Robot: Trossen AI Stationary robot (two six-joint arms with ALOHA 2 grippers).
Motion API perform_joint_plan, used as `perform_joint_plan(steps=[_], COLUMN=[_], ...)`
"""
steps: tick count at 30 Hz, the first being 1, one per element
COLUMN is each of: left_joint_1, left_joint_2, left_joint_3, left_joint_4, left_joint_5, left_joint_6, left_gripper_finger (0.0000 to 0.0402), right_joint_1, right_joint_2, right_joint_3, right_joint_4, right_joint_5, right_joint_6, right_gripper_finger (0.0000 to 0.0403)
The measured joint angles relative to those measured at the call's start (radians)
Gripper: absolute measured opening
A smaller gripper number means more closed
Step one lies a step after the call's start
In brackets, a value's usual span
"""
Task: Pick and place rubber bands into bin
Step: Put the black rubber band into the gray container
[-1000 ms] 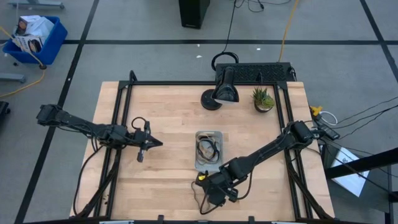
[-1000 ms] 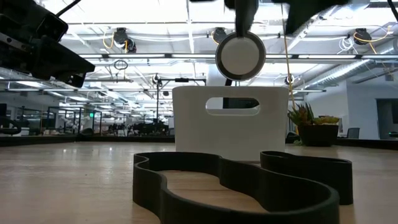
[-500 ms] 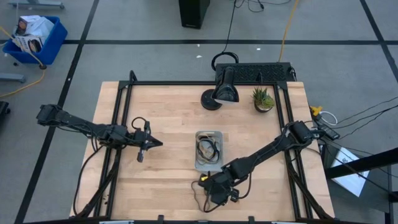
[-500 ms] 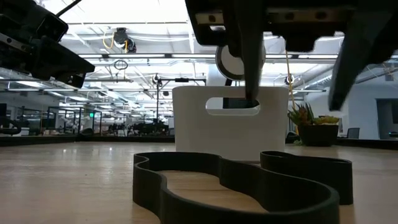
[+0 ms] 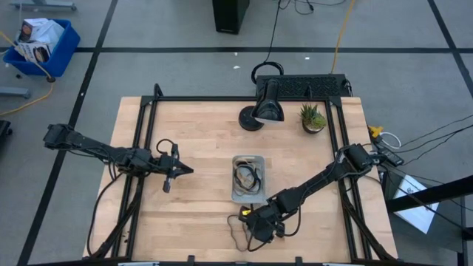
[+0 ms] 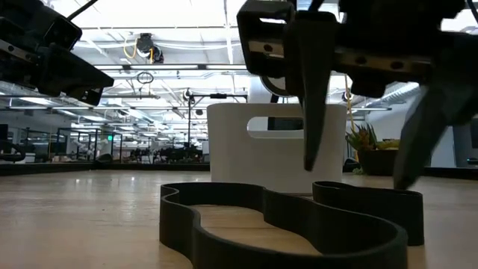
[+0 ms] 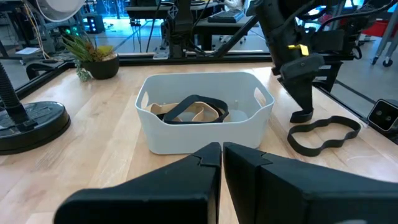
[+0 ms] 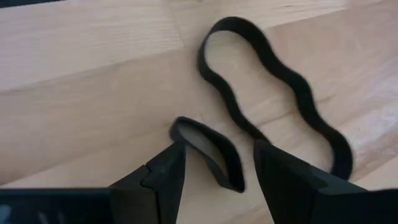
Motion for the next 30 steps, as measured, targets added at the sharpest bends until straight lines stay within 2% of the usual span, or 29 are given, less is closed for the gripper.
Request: perform_joint_plan(steps=[10, 14, 21, 28, 30], left_joint_1=[0.000, 0.000, 0.000, 0.000, 0.000], left_joint_2=[0.000, 0.000, 0.000, 0.000, 0.000], left_joint_3=[0.000, 0.000, 0.000, 0.000, 0.000], left_joint_4=[-0.001, -0.001, -0.002, -0.002, -0.002], left_joint_5=[0.000, 0.000, -0.018, -0.021, -0.022], left_joint_6=[0.000, 0.000, 0.009, 0.006, 0.004], left_gripper_finger=[0.0026, 0.0026, 0.0026, 0.0026, 0.0026], right_joint_1=[0.000, 0.000, -0.001, -0.008, -0.009], right_joint_2=[0.000, 0.000, 0.000, 0.000, 0.000], right_joint_3=[-0.065, -0.081, -0.082, -0.083, -0.082], right_joint_4=[0.092, 0.116, 0.114, 0.140, 0.156], right_joint_5=[0.005, 0.004, 0.001, -0.047, -0.047], right_joint_6=[-0.052, -0.043, -0.007, 0.059, 0.079], right_gripper_finger=[0.0182, 0.0169, 0.0112, 0.0018, 0.0007])
